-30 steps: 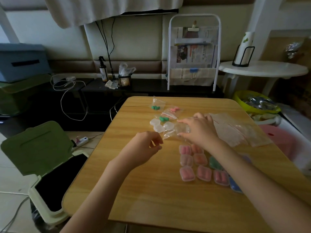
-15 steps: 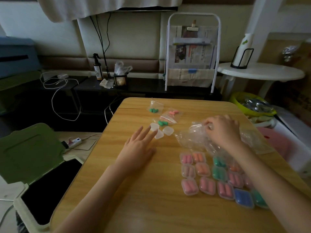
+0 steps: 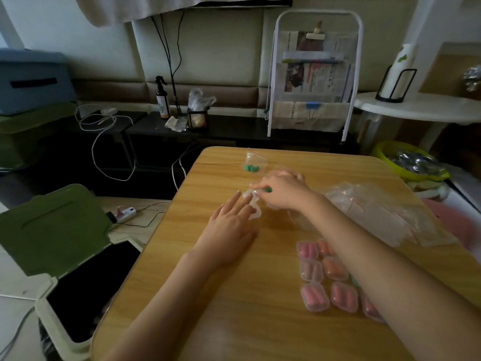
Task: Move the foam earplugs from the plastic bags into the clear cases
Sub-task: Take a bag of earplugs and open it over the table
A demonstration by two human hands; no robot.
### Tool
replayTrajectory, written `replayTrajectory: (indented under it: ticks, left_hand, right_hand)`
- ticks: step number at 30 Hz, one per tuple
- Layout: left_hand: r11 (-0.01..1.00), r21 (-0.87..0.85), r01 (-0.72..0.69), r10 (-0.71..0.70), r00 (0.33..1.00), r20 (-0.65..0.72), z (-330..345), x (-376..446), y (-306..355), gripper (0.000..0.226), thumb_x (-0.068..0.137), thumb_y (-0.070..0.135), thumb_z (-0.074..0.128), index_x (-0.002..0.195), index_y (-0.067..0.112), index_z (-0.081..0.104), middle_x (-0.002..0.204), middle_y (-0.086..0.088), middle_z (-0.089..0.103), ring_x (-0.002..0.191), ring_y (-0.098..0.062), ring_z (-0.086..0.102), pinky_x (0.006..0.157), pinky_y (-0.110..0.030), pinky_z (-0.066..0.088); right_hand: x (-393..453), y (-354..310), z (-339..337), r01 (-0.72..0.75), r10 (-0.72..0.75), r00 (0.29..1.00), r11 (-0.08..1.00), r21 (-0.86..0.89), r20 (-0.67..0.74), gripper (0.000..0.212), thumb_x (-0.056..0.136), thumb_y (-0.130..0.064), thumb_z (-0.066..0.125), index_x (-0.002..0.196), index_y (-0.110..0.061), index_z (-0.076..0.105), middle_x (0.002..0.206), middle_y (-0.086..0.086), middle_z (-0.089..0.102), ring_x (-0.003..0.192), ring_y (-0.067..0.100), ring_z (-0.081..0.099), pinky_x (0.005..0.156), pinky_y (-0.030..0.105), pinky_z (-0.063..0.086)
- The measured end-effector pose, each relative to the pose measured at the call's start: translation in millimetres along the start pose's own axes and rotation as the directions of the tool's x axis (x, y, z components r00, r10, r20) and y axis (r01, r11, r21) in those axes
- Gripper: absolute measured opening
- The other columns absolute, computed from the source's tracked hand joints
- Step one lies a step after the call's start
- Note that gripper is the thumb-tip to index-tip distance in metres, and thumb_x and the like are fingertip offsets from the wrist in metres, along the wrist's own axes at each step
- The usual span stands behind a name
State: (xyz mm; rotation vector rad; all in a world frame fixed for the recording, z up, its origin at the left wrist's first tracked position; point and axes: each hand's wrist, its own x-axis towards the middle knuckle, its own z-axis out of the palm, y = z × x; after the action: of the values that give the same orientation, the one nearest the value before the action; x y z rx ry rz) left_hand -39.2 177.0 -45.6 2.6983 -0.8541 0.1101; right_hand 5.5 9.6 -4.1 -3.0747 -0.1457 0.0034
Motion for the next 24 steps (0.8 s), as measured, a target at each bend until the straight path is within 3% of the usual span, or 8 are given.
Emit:
replayTrajectory:
  ticks: [4, 6, 9, 14, 16, 19, 22, 24]
  left_hand:
    - [0.995, -0.096, 0.024, -0.025, 1.0, -0.012, -5.9, -7.6, -6.5, 0.047, 0.095, 0.032, 0.051, 0.139, 0.023, 0.038, 0.146, 0.008, 0.041, 0.142, -0.01, 0.021, 0.112, -0.036, 0.025]
    - [0.993, -0.121, 0.008, -0.015, 0.998, -0.053, -9.7, -13.7, -9.5, 0.033, 0.091, 0.03, 0.058, 0.122, 0.022, 0.049, 0.132, 0.005, 0.053, 0.127, -0.015, 0.043, 0.103, -0.036, 0.039]
    - [0.992, -0.122, 0.0, -0.007, 0.999, -0.054, -18.1, -23.8, -9.7, 0.026, 0.089, 0.026, 0.062, 0.112, 0.021, 0.053, 0.121, 0.005, 0.059, 0.111, -0.016, 0.055, 0.091, -0.036, 0.048]
    - [0.989, -0.143, -0.049, 0.047, 0.999, -0.014, -31.2, -36.2, -3.9, 0.025, 0.085, 0.025, 0.066, 0.109, 0.024, 0.058, 0.11, 0.01, 0.061, 0.097, -0.008, 0.058, 0.083, -0.031, 0.052]
    - [0.98, -0.188, -0.059, 0.068, 0.997, 0.04, -35.7, -41.6, 0.0, 0.026, 0.082, 0.023, 0.07, 0.106, 0.025, 0.059, 0.106, 0.013, 0.062, 0.094, -0.003, 0.057, 0.083, -0.027, 0.052]
    - [0.974, -0.211, -0.083, 0.11, 0.987, 0.12, -40.4, -51.9, 10.5, 0.028, 0.078, 0.019, 0.074, 0.102, 0.025, 0.061, 0.105, 0.016, 0.06, 0.095, 0.001, 0.054, 0.085, -0.02, 0.049]
    - [0.976, -0.198, -0.092, 0.127, 0.977, 0.171, -43.7, -66.7, 21.5, 0.027, 0.077, 0.02, 0.075, 0.098, 0.028, 0.06, 0.103, 0.02, 0.053, 0.098, 0.001, 0.05, 0.088, -0.02, 0.046]
    - [0.982, -0.166, -0.089, 0.122, 0.972, 0.203, -45.9, -78.1, 27.0, 0.029, 0.076, 0.028, 0.076, 0.1, 0.028, 0.06, 0.108, 0.019, 0.051, 0.102, 0.0, 0.045, 0.093, -0.021, 0.041]
  right_hand:
    - [9.4, -0.5, 8.7, -0.043, 0.044, 0.999, 0.998, 0.051, -0.023, 0.034, 0.1, -0.04, 0.037, 0.128, -0.04, 0.056, 0.14, -0.004, 0.05, 0.136, 0.025, 0.032, 0.112, 0.046, 0.014]
    - [10.1, 0.8, 10.0, -0.045, 0.056, 0.993, 0.993, 0.108, -0.102, 0.027, 0.098, -0.04, 0.044, 0.111, -0.033, 0.067, 0.12, -0.005, 0.063, 0.122, 0.022, 0.045, 0.111, 0.044, 0.018]
    - [9.5, 2.7, 12.6, -0.055, 0.091, 0.983, 0.975, 0.218, -0.162, 0.025, 0.095, -0.039, 0.052, 0.08, -0.03, 0.069, 0.092, -0.009, 0.069, 0.1, 0.017, 0.056, 0.11, 0.043, 0.025]
    - [0.3, 0.1, 8.9, -0.042, 0.219, 0.903, 0.9, 0.434, -0.369, 0.019, 0.09, -0.032, 0.064, 0.1, -0.019, 0.072, 0.105, -0.005, 0.071, 0.085, 0.008, 0.063, 0.078, 0.024, 0.05]
    - [-13.5, -5.6, -4.4, -0.009, 0.327, 0.869, 0.759, 0.651, -0.37, 0.028, 0.089, -0.034, 0.064, 0.1, -0.009, 0.071, 0.093, -0.002, 0.071, 0.073, 0.006, 0.06, 0.065, 0.014, 0.044]
    - [-45.0, -8.4, -23.3, 0.002, 0.409, 0.892, 0.426, 0.905, -0.194, 0.052, 0.085, -0.048, 0.064, 0.091, 0.003, 0.069, 0.081, 0.011, 0.069, 0.068, 0.016, 0.061, 0.065, 0.025, 0.051]
    - [-86.1, -6.7, -30.6, -0.033, 0.327, 0.945, 0.105, 0.994, -0.004, 0.021, 0.083, -0.019, 0.071, 0.099, -0.006, 0.065, 0.103, 0.013, 0.07, 0.083, 0.018, 0.069, 0.072, 0.031, 0.058]
    - [-112.5, -4.5, -32.2, -0.02, 0.306, 0.951, -0.049, 0.999, 0.034, 0.022, 0.083, -0.003, 0.067, 0.105, -0.007, 0.063, 0.105, 0.014, 0.069, 0.081, 0.018, 0.07, 0.068, 0.029, 0.058]
